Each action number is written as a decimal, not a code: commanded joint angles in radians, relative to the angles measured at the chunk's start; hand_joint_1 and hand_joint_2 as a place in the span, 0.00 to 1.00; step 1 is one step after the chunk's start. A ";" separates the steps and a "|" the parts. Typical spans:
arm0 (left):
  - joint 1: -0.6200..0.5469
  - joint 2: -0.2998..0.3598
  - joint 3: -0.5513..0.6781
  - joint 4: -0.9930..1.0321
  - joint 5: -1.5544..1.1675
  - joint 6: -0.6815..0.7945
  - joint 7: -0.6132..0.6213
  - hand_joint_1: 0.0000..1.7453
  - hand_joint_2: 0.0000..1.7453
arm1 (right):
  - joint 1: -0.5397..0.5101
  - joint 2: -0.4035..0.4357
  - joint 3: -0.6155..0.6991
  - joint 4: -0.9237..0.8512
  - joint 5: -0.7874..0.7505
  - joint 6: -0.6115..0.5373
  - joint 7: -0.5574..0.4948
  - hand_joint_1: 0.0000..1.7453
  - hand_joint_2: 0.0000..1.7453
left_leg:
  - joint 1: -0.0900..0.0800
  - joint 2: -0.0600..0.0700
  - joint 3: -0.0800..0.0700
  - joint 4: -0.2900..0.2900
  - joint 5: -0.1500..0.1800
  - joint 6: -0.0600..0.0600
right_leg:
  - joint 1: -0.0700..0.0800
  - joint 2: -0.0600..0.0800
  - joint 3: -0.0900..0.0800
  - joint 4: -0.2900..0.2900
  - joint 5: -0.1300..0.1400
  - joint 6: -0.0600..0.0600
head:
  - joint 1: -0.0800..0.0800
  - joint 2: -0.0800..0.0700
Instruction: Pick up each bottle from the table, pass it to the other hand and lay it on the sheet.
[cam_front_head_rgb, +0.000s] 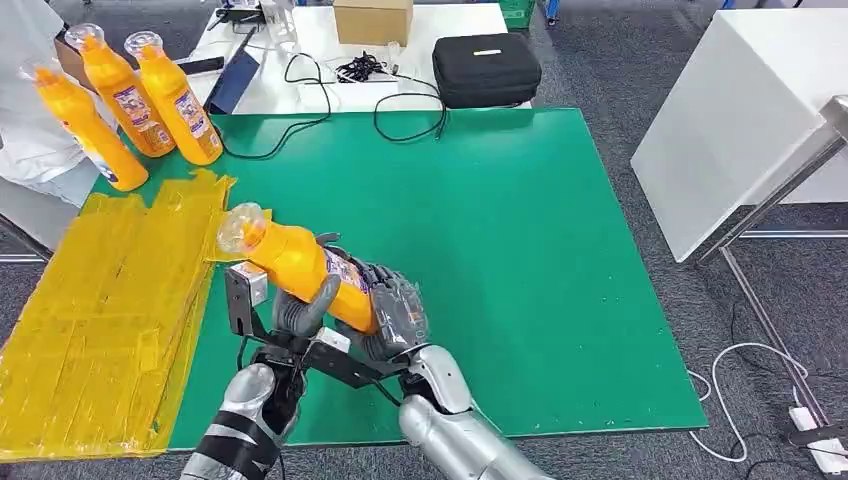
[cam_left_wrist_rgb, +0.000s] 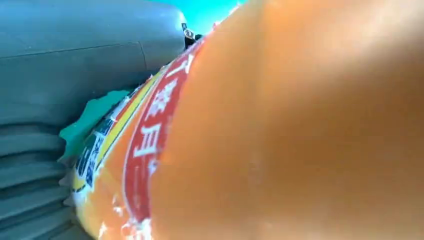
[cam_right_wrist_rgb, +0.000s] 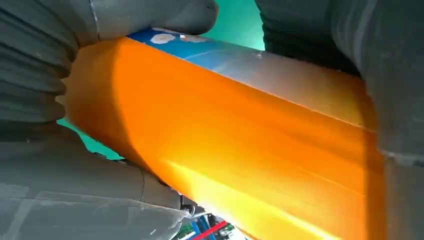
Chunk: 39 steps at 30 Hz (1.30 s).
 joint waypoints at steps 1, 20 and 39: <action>-0.100 -0.023 -0.004 0.014 -0.025 0.024 0.007 1.00 1.00 | 0.050 0.003 0.093 0.040 0.028 0.021 -0.054 1.00 1.00 | 0.003 -0.005 0.006 0.001 -0.003 -0.003 | 0.003 -0.006 0.008 -0.001 -0.003 -0.001 | 0.000 0.000; -0.089 -0.017 0.016 -0.023 -0.098 0.124 -0.033 1.00 1.00 | 0.097 -0.020 -0.007 -0.092 -0.024 0.044 -0.107 0.00 1.00 | 0.002 -0.005 0.005 0.000 -0.002 -0.002 | 0.002 -0.006 0.007 -0.001 -0.003 -0.001 | 0.000 0.000; -0.074 0.080 0.239 -0.040 -0.652 0.648 -0.135 1.00 1.00 | 0.360 -0.201 -0.211 -0.869 -0.237 0.117 -0.231 0.00 0.00 | 0.001 -0.002 0.002 0.000 -0.002 -0.002 | 0.001 -0.002 0.004 -0.001 -0.001 -0.001 | 0.000 0.000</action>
